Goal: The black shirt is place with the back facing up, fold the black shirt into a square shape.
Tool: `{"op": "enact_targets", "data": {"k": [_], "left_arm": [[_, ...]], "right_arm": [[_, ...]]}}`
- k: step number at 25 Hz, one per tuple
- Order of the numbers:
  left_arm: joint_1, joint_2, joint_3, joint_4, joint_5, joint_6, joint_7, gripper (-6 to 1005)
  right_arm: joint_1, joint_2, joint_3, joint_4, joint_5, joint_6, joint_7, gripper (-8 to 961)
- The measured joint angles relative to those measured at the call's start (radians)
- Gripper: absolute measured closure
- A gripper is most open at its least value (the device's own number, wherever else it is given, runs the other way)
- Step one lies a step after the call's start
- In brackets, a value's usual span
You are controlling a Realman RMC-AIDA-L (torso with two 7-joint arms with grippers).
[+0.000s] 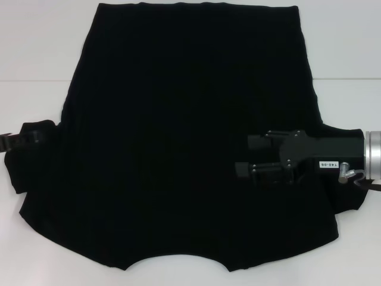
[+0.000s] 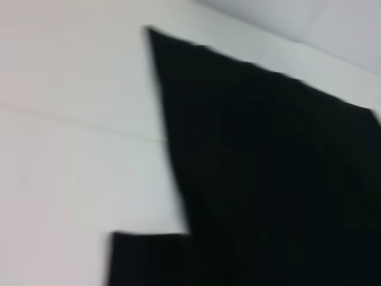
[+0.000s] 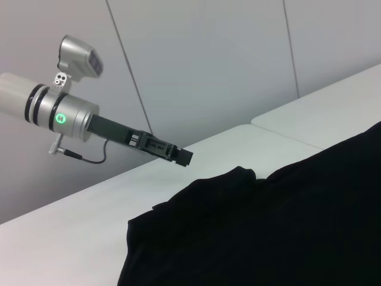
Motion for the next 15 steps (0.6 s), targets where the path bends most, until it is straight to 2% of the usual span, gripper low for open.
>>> {"op": "enact_targets", "data": {"k": [9,15], "left_arm": [[-0.011,0.003,-0.005,0.021,0.123,-0.041,-0.194,95],[-0.020,0.004,0.002,0.003,0.147,-0.078,-0.228,94]], "right_arm": [[0.005,0.003,0.001,0.000,0.014,0.006,0.000,71],[0.009,0.003,0.001,-0.001,0.014,0.006,0.000,71]]}}
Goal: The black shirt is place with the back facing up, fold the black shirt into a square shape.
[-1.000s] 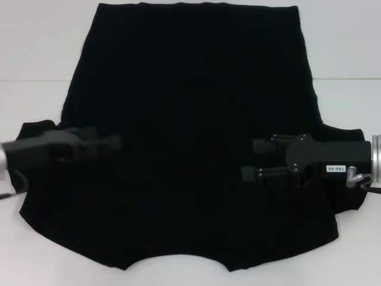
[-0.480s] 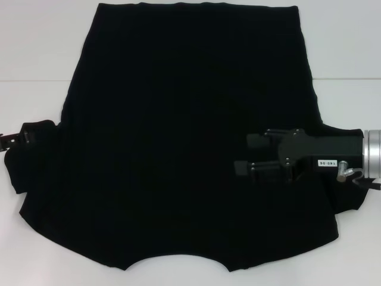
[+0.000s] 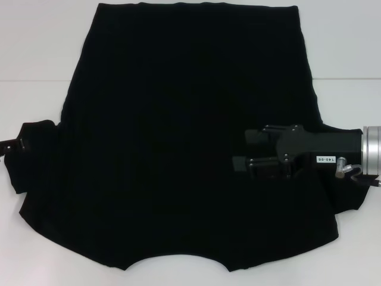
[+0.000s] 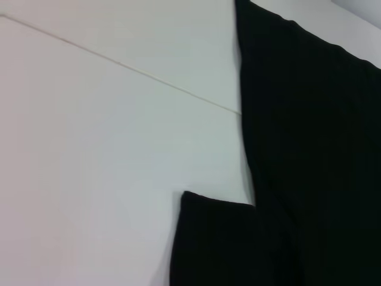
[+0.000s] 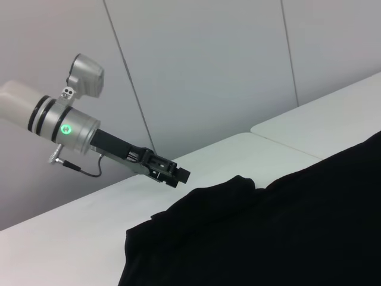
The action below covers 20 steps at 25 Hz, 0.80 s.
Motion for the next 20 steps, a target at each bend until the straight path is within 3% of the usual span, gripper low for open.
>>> {"op": "enact_targets", "data": {"k": [9,20], "left_arm": [[-0.011,0.000,0.015,-0.057,0.042,-0.086,-0.015,94],[-0.016,-0.001,0.042,-0.073,0.052,-0.092,-0.016,95]], "right_arm": [[0.001,0.000,0.000,-0.005,0.000,-0.005,0.013,71],[0.003,0.000,0.000,-0.007,-0.001,-0.004,0.014,71]]}}
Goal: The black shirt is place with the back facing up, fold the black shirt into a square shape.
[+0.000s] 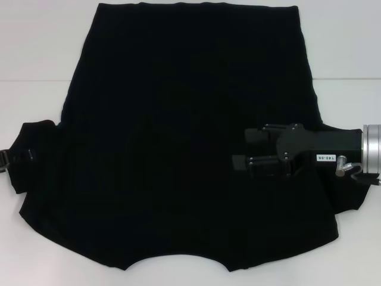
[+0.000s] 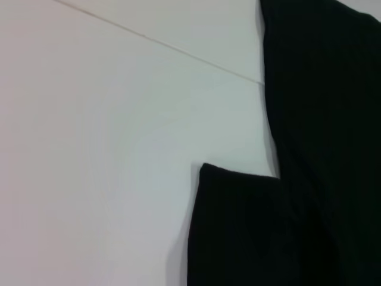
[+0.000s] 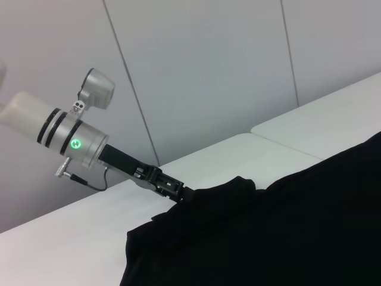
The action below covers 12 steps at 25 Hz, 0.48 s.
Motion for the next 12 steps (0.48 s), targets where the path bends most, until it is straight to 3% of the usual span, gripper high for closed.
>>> {"op": "enact_targets", "data": {"k": [12], "left_arm": [[0.000,-0.001,0.045,0.000,0.004,0.024,0.006,110]], "right_arm": [[0.000,0.000,0.000,-0.002,0.000,0.001,0.000,70]]}}
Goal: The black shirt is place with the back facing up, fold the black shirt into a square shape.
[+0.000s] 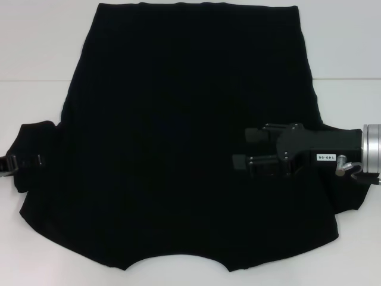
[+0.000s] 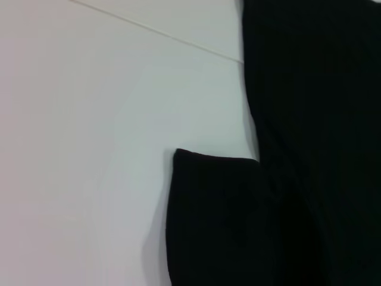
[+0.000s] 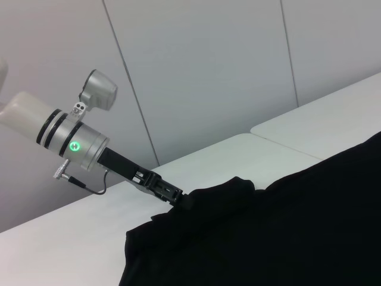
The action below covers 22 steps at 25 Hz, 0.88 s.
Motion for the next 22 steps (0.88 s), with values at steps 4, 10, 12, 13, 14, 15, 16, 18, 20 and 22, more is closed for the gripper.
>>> {"op": "enact_targets", "data": {"k": [4,10,12,13,14,15,16,18,20,22], "left_arm": [[-0.002,-0.002,0.008,0.000,0.000,0.000,0.001,132],[-0.006,-0.002,0.008,0.002,0.000,0.001,0.003,164],[-0.007,-0.001,0.008,0.004,0.000,0.001,0.004,175],[-0.007,-0.001,0.008,0.004,0.000,-0.001,0.004,181],[-0.008,-0.001,0.007,0.004,0.000,-0.003,0.004,186],[-0.008,0.000,0.005,0.004,0.000,-0.007,0.004,192],[-0.008,0.000,0.004,0.004,0.000,-0.011,0.004,197],[-0.008,0.001,0.004,0.005,0.000,-0.016,0.004,241],[-0.009,0.001,0.006,0.005,0.004,-0.019,0.004,286],[-0.012,0.002,0.006,0.003,0.014,-0.021,0.004,330]], "right_arm": [[0.001,0.000,0.000,0.000,0.000,0.001,0.000,70],[0.001,0.000,0.000,0.000,0.000,0.001,0.000,70],[0.001,0.000,0.000,0.000,0.000,0.001,0.000,70],[0.001,0.000,0.000,-0.001,0.002,0.000,0.000,70],[0.001,0.000,0.000,-0.001,0.004,-0.001,0.000,70],[0.001,0.000,0.000,-0.001,0.006,-0.001,0.000,70],[0.001,0.000,0.000,-0.001,0.008,-0.002,0.000,70],[0.000,-0.001,0.000,-0.002,0.011,-0.004,0.000,70],[0.000,-0.001,0.000,-0.002,0.011,-0.005,0.000,70],[0.000,-0.002,0.000,-0.002,0.012,-0.005,0.000,70]]}}
